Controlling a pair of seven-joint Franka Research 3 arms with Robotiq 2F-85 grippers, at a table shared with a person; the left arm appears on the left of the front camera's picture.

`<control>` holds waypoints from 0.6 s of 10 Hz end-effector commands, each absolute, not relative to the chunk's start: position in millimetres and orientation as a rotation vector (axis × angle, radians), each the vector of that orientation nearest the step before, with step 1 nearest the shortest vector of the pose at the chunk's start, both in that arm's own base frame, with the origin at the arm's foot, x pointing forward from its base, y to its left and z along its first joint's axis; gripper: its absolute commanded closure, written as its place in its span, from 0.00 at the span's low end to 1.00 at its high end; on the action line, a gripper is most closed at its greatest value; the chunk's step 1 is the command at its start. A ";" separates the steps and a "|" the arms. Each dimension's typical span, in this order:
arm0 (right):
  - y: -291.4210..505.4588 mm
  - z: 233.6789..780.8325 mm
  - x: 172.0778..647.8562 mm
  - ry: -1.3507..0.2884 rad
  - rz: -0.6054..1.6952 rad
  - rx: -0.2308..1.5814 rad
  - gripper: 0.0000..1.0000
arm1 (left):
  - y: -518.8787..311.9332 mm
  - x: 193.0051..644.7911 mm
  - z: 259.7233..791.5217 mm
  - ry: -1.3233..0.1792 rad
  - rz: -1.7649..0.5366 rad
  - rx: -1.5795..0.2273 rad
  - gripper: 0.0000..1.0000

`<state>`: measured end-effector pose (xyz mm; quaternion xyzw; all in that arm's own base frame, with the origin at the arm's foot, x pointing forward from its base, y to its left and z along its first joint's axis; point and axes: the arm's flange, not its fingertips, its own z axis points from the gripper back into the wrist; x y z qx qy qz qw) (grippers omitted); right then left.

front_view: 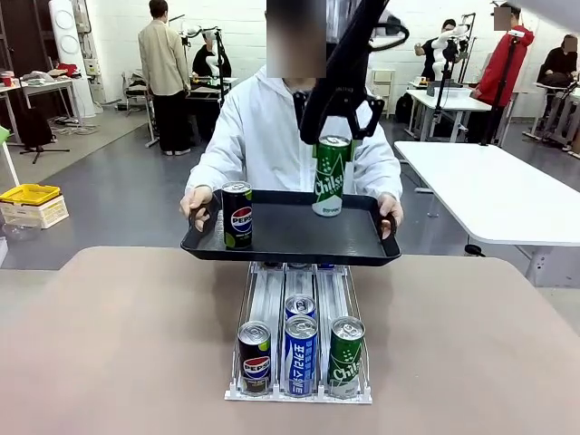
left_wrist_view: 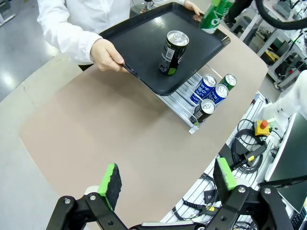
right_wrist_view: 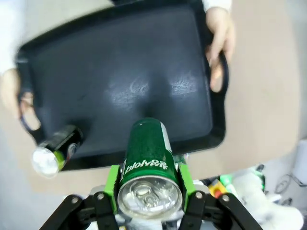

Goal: Retrieve and hand over the desired beverage to the person.
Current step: Place the picked can on the Handle tray extended by the person.

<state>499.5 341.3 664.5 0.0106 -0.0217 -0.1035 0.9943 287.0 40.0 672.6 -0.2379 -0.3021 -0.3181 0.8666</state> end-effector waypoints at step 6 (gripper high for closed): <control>344.3 631.2 571.0 -0.014 -0.152 -0.011 0.42 | 40.5 286.8 672.9 -0.636 -0.670 -0.505 0.00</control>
